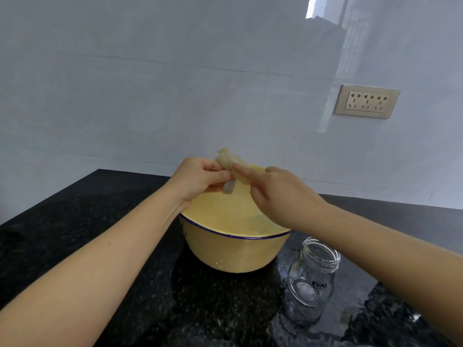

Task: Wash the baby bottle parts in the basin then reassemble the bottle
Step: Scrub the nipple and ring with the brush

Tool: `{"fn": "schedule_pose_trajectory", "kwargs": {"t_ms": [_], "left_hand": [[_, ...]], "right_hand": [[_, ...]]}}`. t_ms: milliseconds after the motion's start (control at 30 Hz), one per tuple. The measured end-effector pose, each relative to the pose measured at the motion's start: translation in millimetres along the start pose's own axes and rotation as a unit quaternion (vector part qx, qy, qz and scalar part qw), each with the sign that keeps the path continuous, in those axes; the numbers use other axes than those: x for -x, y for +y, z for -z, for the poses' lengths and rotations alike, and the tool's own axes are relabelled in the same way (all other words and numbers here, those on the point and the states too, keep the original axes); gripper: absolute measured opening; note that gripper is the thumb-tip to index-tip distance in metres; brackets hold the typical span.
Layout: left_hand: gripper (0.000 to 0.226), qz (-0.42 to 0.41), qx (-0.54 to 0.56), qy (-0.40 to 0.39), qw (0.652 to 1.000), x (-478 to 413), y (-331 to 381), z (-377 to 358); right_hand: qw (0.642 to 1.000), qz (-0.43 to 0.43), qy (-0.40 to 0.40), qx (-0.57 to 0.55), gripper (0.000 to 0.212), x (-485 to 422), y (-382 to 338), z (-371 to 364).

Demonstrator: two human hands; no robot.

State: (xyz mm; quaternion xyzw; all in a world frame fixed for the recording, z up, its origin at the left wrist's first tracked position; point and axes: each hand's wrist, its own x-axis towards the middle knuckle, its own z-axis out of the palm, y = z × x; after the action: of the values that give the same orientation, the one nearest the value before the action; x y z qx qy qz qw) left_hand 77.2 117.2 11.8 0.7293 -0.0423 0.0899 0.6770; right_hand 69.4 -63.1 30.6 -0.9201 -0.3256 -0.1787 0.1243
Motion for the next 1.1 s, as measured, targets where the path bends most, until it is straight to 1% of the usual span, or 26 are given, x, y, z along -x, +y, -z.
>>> {"fn": "schedule_pose_trajectory", "kwargs": {"t_ms": [67, 100, 167, 233, 300, 367, 433, 500, 567, 633, 667, 733, 767, 833, 933, 1100], "left_hand": [[0.004, 0.023, 0.079, -0.013, 0.997, 1.8, 3.5, -0.3], [0.011, 0.038, 0.131, -0.026, 0.990, 1.9, 5.6, 0.0], [0.027, 0.070, 0.237, -0.052, 0.968, 2.5, 7.8, 1.1], [0.039, 0.099, 0.311, -0.060, 0.943, 3.7, 8.7, -0.4], [0.044, 0.143, 0.356, -0.033, 0.923, 6.0, 9.4, -6.9], [0.045, 0.187, 0.395, 0.010, 0.899, 6.7, 10.1, -14.0], [0.044, 0.211, 0.447, 0.039, 0.868, 6.2, 12.5, -17.9], [0.043, 0.218, 0.496, 0.052, 0.839, 4.7, 15.7, -20.5], [0.034, 0.208, 0.517, 0.065, 0.828, 2.4, 17.8, -23.0], [0.020, 0.187, 0.532, 0.076, 0.822, 0.9, 19.9, -27.4], [0.018, 0.175, 0.545, 0.080, 0.816, 0.6, 21.3, -29.9], [0.023, 0.151, 0.566, 0.090, 0.805, 1.0, 23.1, -33.5], [0.025, 0.141, 0.570, 0.092, 0.804, 1.9, 24.0, -34.9], [0.026, 0.129, 0.564, 0.080, 0.812, 4.8, 24.6, -36.7], [0.025, 0.119, 0.531, 0.047, 0.838, 8.5, 23.3, -37.2], [0.022, 0.103, 0.462, 0.008, 0.881, 11.4, 23.9, -30.6]], "right_hand": [[1.000, 0.005, 0.013, -0.013, 0.055, 1.4, -2.7, 0.5], [1.000, 0.008, 0.023, -0.008, 0.055, 2.0, -4.5, 1.6], [0.998, 0.013, 0.043, 0.032, 0.056, 3.6, -6.0, 0.6], [0.994, 0.019, 0.060, 0.086, 0.058, 5.5, -6.6, -2.4], [0.990, 0.021, 0.060, 0.127, 0.064, 7.9, -7.7, -7.5], [0.988, 0.030, 0.045, 0.145, 0.073, 12.2, -8.6, -11.0], [0.983, 0.052, 0.065, 0.165, 0.075, 14.0, -7.0, -13.0], [0.981, 0.067, 0.077, 0.167, 0.077, 16.1, -4.2, -13.5], [0.980, 0.064, 0.098, 0.158, 0.078, 17.9, -3.6, -12.8], [0.982, 0.037, 0.122, 0.142, 0.075, 18.6, -4.3, -9.4], [0.984, 0.015, 0.124, 0.129, 0.072, 19.4, -4.6, -7.5], [0.988, -0.033, 0.107, 0.103, 0.065, 18.3, -4.6, -3.2], [0.992, -0.043, 0.093, 0.075, 0.061, 17.0, -2.6, -2.8], [0.994, -0.052, 0.092, 0.005, 0.057, 15.7, -0.7, -1.1], [0.991, -0.067, 0.083, -0.080, 0.057, 9.7, 3.4, 3.8], [0.979, -0.098, 0.050, -0.172, 0.053, 0.6, 9.1, 11.5]]}}
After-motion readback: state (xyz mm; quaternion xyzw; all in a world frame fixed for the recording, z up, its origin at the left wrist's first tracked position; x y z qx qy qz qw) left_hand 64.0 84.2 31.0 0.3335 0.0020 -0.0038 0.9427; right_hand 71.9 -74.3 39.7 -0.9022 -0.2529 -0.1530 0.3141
